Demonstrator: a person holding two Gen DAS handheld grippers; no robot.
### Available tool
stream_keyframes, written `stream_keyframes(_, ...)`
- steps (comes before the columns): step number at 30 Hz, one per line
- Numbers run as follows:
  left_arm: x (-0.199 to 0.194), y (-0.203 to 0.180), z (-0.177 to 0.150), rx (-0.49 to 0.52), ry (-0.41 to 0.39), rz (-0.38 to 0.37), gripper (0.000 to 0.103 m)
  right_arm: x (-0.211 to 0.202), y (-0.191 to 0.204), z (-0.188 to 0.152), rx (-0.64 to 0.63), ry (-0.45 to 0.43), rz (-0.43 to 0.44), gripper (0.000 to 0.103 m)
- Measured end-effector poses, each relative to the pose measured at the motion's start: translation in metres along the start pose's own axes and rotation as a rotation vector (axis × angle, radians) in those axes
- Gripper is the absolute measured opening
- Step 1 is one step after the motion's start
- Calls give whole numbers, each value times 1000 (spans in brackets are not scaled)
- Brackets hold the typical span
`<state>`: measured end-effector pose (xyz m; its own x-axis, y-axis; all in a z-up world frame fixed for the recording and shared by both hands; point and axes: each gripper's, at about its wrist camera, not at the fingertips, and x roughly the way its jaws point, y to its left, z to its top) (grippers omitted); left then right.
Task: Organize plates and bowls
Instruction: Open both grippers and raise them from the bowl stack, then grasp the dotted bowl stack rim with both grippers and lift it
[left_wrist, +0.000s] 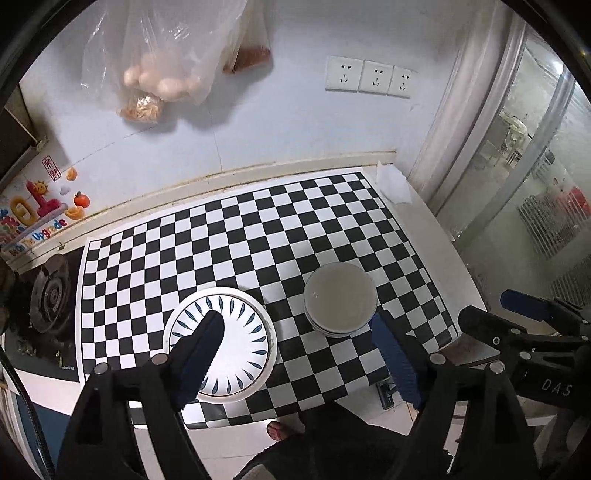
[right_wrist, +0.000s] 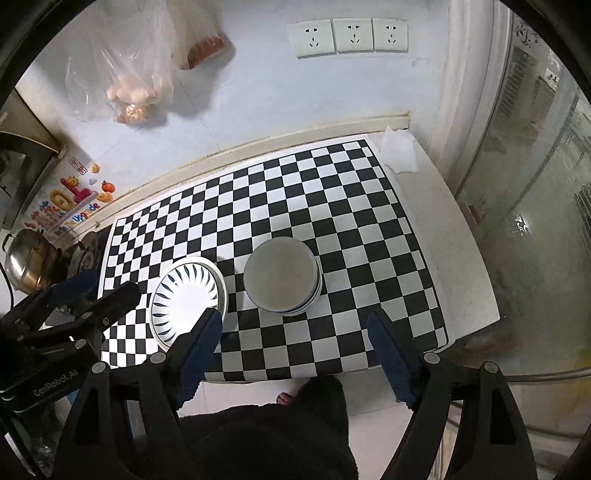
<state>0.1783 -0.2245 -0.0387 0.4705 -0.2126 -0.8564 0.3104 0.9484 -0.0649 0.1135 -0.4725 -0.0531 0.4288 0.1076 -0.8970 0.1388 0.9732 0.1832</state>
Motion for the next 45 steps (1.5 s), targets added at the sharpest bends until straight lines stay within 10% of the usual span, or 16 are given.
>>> stream_keyframes(15, 50, -1, 14, -31, 55, 14, 82, 18, -18, 14, 38, -12, 18, 91)
stream_keyframes(32, 256, 25, 31, -222, 488, -198, 82, 239, -88, 21, 246, 288, 218, 93)
stream_keyframes(45, 319, 9, 18, -154, 684, -294, 68, 331, -87, 14, 338, 452, 429, 90)
